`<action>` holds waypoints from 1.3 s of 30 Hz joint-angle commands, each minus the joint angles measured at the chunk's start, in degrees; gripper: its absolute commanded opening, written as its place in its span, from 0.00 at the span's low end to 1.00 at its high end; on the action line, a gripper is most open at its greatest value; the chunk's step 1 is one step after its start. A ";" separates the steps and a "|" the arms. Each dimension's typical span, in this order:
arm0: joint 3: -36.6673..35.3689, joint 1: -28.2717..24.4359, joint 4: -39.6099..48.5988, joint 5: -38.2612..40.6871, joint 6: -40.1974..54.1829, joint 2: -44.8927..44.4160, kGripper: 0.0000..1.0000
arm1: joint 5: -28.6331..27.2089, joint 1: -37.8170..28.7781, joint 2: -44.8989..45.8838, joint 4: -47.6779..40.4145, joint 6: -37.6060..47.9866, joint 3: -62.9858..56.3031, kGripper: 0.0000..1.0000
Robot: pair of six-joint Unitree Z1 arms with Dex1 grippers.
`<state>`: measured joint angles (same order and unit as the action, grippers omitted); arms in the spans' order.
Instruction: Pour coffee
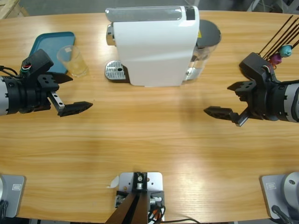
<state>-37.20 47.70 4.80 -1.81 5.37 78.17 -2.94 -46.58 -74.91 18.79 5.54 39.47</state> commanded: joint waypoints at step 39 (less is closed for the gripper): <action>-13.30 -31.21 -6.36 56.50 -30.33 4.53 0.97 | -0.43 -0.58 2.49 1.86 0.52 -0.27 0.96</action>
<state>-48.03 23.35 4.19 38.03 -15.86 71.74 -2.94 -46.59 -74.57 19.24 5.54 39.48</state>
